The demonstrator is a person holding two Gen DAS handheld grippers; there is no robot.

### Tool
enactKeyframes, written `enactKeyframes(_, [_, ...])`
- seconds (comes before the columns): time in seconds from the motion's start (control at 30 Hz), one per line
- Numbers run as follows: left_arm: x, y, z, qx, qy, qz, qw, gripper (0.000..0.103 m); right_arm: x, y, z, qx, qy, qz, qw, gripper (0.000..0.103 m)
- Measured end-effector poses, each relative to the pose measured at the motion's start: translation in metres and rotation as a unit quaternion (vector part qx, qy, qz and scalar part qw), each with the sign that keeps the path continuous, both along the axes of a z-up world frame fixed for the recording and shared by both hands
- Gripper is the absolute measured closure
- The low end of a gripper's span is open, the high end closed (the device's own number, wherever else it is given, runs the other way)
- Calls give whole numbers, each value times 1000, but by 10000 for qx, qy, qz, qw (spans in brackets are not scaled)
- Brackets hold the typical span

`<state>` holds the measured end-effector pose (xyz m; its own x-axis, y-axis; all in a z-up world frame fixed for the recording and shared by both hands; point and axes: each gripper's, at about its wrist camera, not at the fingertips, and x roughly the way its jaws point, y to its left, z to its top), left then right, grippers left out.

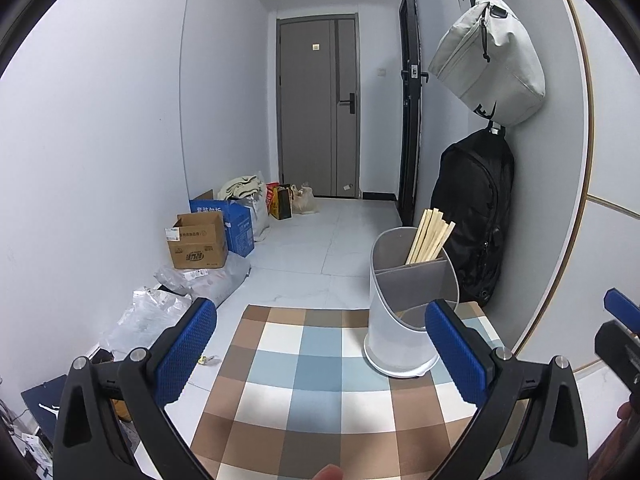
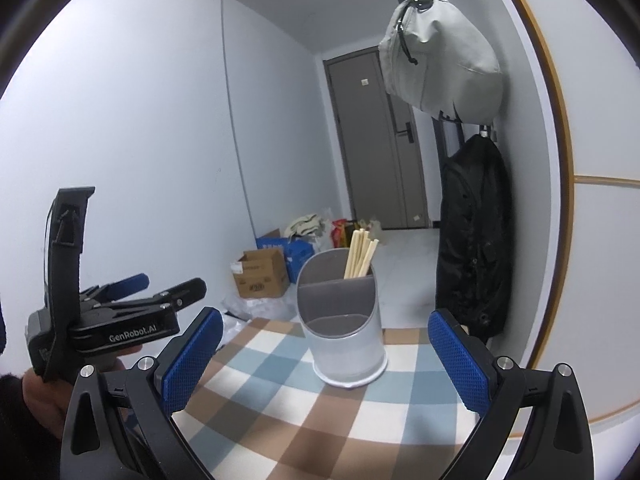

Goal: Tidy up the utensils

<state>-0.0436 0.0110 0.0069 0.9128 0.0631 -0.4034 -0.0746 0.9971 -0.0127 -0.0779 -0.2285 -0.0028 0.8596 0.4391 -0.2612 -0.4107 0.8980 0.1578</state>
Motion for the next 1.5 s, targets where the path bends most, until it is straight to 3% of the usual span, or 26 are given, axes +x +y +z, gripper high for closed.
enactKeyframes(0.17, [0,0,-1,-38,68,-46,10000,2,1,-4,1,177,67,-65,9998,0])
enactKeyframes(1.5, [1,2,-2,-160,111,18,9998,2,-6,1,2,9,9,16,10000,0])
